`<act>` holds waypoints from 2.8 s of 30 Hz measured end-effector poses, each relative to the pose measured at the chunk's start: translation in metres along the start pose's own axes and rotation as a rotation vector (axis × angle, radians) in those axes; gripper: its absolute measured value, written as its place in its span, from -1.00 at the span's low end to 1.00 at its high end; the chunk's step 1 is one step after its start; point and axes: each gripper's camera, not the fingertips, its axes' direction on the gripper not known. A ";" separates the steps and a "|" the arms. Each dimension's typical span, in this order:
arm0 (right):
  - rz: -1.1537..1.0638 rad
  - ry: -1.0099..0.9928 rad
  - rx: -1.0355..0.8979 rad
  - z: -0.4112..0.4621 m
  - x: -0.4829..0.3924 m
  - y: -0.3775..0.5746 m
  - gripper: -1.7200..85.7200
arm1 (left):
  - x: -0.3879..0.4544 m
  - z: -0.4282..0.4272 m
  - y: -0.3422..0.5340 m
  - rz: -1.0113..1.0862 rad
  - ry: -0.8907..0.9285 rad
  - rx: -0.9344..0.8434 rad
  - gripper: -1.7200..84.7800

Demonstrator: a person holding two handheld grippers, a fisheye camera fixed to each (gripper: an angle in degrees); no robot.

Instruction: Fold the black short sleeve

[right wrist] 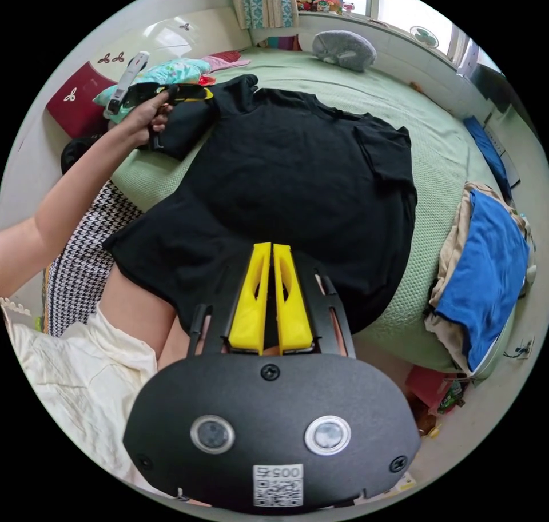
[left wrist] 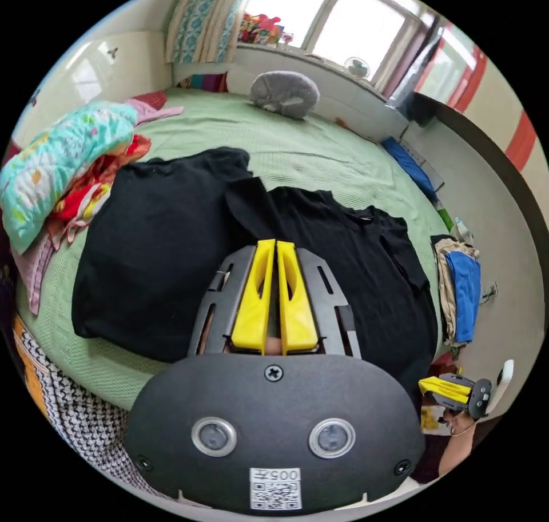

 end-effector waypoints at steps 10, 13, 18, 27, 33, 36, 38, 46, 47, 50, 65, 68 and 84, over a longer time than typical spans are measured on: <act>0.017 0.002 0.005 0.006 0.008 -0.012 -0.98 | 0.089 0.091 0.033 0.412 0.034 -0.338 -0.86; 0.017 -0.009 0.006 0.009 0.013 -0.016 -0.97 | 0.079 0.091 0.045 0.377 0.076 -0.323 -0.84; -0.023 -0.060 0.063 0.008 0.020 -0.047 -0.89 | 0.055 0.079 0.062 0.296 0.156 -0.268 -0.75; -0.318 -0.148 0.182 0.040 -0.036 -0.197 -0.71 | 0.035 0.096 0.101 0.208 0.068 -0.245 -0.74; -0.327 -0.096 0.072 0.112 -0.066 -0.288 -0.67 | 0.033 0.108 0.112 0.194 0.079 -0.197 -0.73; -0.299 -0.054 0.022 0.141 -0.073 -0.314 -0.68 | 0.033 0.112 0.112 0.191 0.069 -0.203 -0.73; -0.271 -0.042 0.001 0.152 -0.073 -0.323 -0.70 | 0.035 0.115 0.115 0.219 0.049 -0.192 -0.73; -0.145 -0.108 0.126 0.127 -0.022 -0.334 -0.97 | 0.029 0.123 0.115 0.229 0.061 -0.186 -0.73; -0.131 -0.110 0.141 0.121 -0.015 -0.334 -0.97 | 0.029 0.123 0.115 0.229 0.060 -0.186 -0.73; -0.046 -0.082 0.226 0.090 0.031 -0.335 -0.98 | 0.025 0.126 0.113 0.220 0.073 -0.197 -0.73; 0.123 -0.068 0.116 0.102 0.147 -0.285 -0.79 | 0.013 0.119 0.088 0.151 0.138 -0.219 -0.80; 0.058 -0.028 0.083 0.115 0.134 -0.279 -0.78 | 0.015 0.113 0.070 0.142 0.184 -0.160 -0.83; 0.058 -0.144 0.093 0.118 0.154 -0.250 -0.79 | 0.034 0.152 0.016 0.108 0.065 -0.193 -0.79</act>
